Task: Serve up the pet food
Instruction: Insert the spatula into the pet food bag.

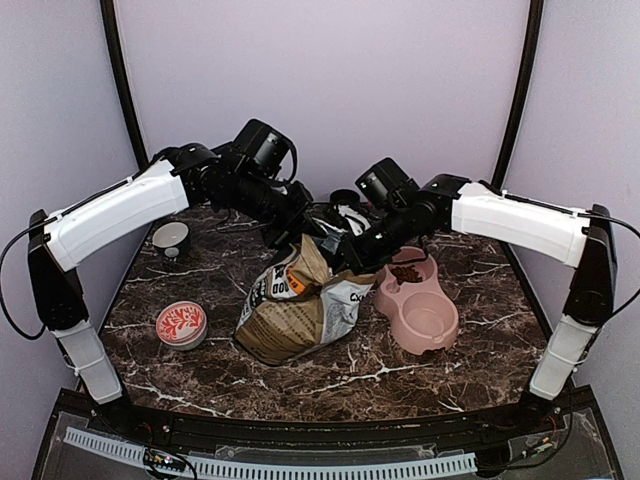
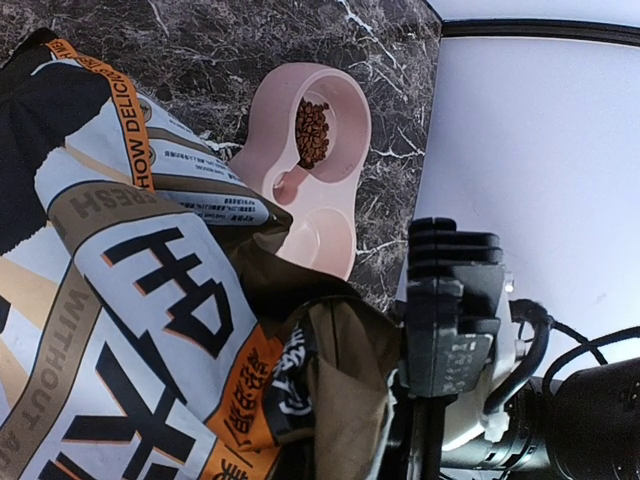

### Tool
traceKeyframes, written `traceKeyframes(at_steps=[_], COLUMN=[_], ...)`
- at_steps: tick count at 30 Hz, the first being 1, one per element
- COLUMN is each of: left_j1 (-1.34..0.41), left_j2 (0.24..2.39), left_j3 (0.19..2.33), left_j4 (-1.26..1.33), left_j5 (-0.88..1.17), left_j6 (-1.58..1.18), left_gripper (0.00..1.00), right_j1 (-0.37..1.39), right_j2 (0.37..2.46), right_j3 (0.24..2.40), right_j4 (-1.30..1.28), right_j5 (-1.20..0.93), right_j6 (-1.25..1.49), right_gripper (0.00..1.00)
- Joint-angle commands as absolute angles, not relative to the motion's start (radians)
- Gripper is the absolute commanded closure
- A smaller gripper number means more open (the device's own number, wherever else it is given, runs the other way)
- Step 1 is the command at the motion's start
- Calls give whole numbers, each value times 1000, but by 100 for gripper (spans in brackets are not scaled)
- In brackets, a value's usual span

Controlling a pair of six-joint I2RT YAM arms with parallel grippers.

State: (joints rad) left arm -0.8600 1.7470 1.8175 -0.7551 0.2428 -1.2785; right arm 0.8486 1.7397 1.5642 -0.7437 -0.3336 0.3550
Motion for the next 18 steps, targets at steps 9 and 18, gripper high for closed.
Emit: traceKeyframes(at_steps=[9,18], left_j1=[-847,-845], left_j2=[1659,1651], left_j3=[1784,1732], left_j4=[-683,-662], left_j5=[243,223], left_j6=[-1279,-1264], left_gripper=[100,100], right_j1=[844,824], right_j2=[1850,1787], right_j3=[1448,1329], right_j4=[-628,-412], right_j5=[-512,-698], right_j6=[327,455], right_gripper=[100,100])
